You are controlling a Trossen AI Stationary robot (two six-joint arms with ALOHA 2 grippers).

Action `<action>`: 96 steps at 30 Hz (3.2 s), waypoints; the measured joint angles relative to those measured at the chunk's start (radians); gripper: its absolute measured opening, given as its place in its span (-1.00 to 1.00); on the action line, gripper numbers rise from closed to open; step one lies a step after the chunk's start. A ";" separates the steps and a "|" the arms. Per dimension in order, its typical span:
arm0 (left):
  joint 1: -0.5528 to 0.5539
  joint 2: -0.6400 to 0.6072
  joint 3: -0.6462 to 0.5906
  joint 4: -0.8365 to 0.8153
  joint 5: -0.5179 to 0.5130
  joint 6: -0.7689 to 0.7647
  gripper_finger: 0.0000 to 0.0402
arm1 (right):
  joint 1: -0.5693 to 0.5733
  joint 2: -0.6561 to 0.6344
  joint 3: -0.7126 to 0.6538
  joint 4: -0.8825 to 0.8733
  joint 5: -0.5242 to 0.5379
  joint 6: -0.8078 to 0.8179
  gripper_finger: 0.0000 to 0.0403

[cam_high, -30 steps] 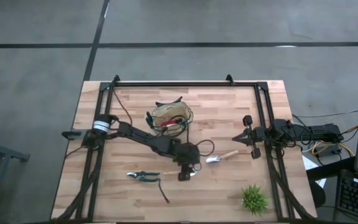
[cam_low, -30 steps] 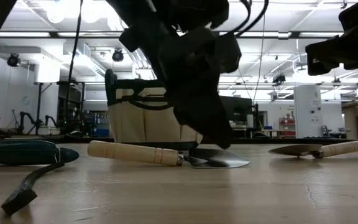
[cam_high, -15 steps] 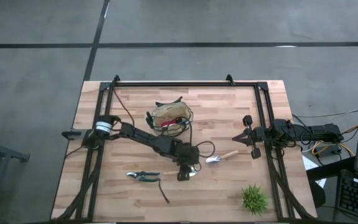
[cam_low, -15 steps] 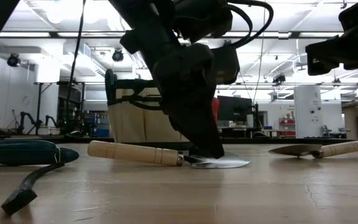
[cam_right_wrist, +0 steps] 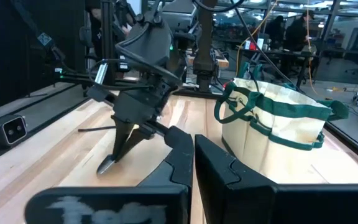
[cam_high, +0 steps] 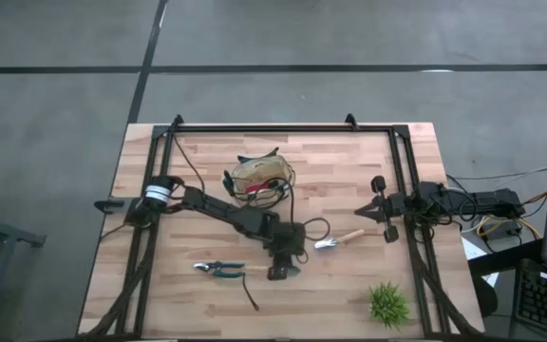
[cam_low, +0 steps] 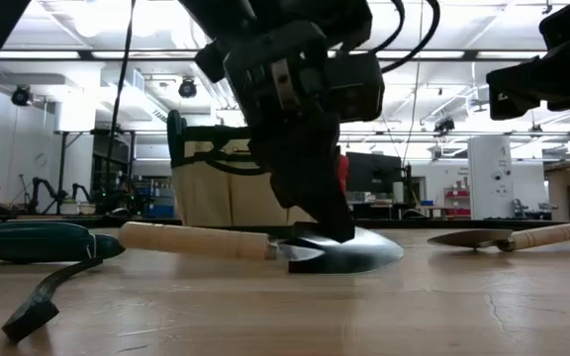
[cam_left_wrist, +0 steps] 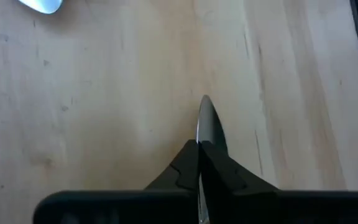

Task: Pick & Place Garden tools in Gardening bag
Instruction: Put the left trowel into the gardening bag

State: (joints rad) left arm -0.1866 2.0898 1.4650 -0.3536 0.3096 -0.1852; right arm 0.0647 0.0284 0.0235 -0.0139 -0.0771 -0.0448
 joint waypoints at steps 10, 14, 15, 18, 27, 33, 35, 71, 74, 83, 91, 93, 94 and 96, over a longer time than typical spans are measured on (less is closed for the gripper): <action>0.001 -0.095 0.019 -0.021 -0.120 0.065 -0.99 | 0.000 0.000 0.000 0.000 0.000 0.000 -0.96; -0.009 -0.165 0.013 -0.029 -0.222 0.082 -0.99 | 0.000 0.000 0.000 0.000 0.000 0.000 -0.96; -0.012 -0.184 0.005 -0.026 -0.238 0.084 -0.99 | 0.000 0.000 0.000 0.000 0.000 0.000 -0.96; -0.033 -0.244 -0.017 -0.013 -0.333 0.091 -0.99 | 0.000 0.000 0.000 0.000 0.000 0.000 -0.96; -0.117 -0.442 -0.234 0.203 -0.748 0.138 -1.00 | 0.000 0.000 0.000 0.000 0.000 0.000 -0.96; -0.175 -0.595 -0.491 0.527 -1.009 0.217 -1.00 | 0.000 0.001 0.000 0.000 0.001 0.000 -0.96; -0.182 -0.639 -0.574 0.709 -1.042 0.282 -1.00 | 0.000 0.000 0.000 -0.001 -0.001 0.000 -0.96; 0.063 -0.656 -0.844 1.340 -0.919 0.537 -0.98 | 0.000 0.000 0.000 0.000 0.000 0.000 -0.96; 0.071 -0.639 -0.843 1.324 -0.905 0.519 -0.98 | 0.000 0.000 0.000 0.000 0.000 0.000 -0.96; 0.075 -0.508 -0.773 1.329 -0.896 0.506 -0.98 | 0.000 0.000 0.000 0.000 0.000 0.000 -0.96; 0.060 -0.488 -0.750 1.277 -0.920 0.480 -0.98 | 0.000 0.000 0.000 0.000 0.000 0.000 -0.96; 0.046 -0.492 -0.750 1.261 -0.945 0.479 -0.98 | 0.000 0.000 0.000 0.000 0.000 0.000 -0.96; 0.040 -0.495 -0.750 1.248 -0.957 0.480 -0.98 | 0.000 0.000 0.000 0.000 0.000 0.000 -0.96; 0.029 -0.497 -0.750 1.223 -0.981 0.482 -0.98 | 0.000 0.000 0.000 0.000 0.000 0.000 -0.96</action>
State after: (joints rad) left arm -0.1573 1.5932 0.7147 0.8690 -0.6710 0.2969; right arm 0.0650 0.0284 0.0235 -0.0139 -0.0772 -0.0448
